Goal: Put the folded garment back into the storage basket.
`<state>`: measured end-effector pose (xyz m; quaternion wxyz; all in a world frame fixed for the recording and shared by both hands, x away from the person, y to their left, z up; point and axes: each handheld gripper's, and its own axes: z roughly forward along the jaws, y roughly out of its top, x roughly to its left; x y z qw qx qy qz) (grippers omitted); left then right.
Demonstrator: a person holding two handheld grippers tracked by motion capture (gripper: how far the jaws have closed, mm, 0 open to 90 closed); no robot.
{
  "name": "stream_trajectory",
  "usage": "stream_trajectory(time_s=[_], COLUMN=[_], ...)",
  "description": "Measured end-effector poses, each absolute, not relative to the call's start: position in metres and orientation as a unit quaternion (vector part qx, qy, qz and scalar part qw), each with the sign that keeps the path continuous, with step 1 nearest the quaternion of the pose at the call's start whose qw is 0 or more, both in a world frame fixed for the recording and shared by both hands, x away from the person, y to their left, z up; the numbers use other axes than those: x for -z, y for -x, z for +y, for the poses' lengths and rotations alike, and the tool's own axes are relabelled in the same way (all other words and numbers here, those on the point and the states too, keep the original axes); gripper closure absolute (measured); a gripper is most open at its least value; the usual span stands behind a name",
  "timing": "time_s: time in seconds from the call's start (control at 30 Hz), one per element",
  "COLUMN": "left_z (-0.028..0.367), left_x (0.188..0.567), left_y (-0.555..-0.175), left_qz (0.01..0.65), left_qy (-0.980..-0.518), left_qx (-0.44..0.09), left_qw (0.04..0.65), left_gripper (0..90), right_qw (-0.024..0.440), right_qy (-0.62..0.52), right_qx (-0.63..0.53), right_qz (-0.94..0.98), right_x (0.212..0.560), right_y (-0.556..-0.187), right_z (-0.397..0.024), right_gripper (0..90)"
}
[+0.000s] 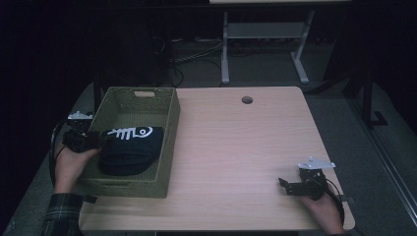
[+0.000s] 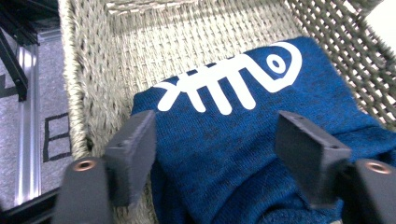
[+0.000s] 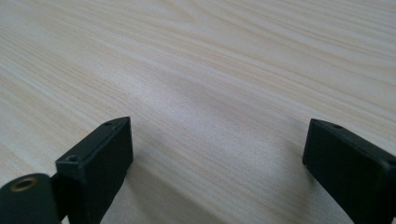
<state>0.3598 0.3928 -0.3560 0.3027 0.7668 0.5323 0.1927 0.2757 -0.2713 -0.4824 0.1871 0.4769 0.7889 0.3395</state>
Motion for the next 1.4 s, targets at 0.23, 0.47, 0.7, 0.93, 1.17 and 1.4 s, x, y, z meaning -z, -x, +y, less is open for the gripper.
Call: stream_trajectory(time_s=[0.23, 0.47, 0.7, 0.93, 1.17, 1.4], left_z=[0.380, 0.355, 0.329, 0.301, 0.261, 0.225], left_x=[0.347, 0.335, 0.328, 0.326, 0.327, 0.331], left_y=[-0.351, -0.343, -0.336, -0.331, -0.326, -0.324], left_qz=[0.526, 0.503, 0.479, 0.455, 0.423, 0.394], left_qy=[-0.762, -0.767, -0.768, -0.773, -0.782, -0.795], left_qx=[-0.193, -0.189, -0.181, -0.175, -0.162, -0.144], left_qw=[0.325, 0.352, 0.384, 0.406, 0.428, 0.437], left_gripper=[21.2, 18.1, 17.3, 17.4, 17.4, 17.4], right_qw=[0.187, 0.187, 0.187, 0.187, 0.186, 0.186], right_qy=[-0.477, -0.477, -0.477, -0.477, -0.477, -0.476], right_qx=[-0.339, -0.340, -0.340, -0.339, -0.340, -0.340], right_qz=[0.789, 0.789, 0.789, 0.789, 0.789, 0.789], right_x=[0.482, 0.482, 0.482, 0.482, 0.482, 0.482], right_y=[-0.276, -0.276, -0.276, -0.276, -0.276, -0.276], right_z=[-0.271, -0.271, -0.271, -0.271, -0.271, -0.271], right_gripper=[8.1, 8.0, 8.1, 8.1, 8.1, 8.0])
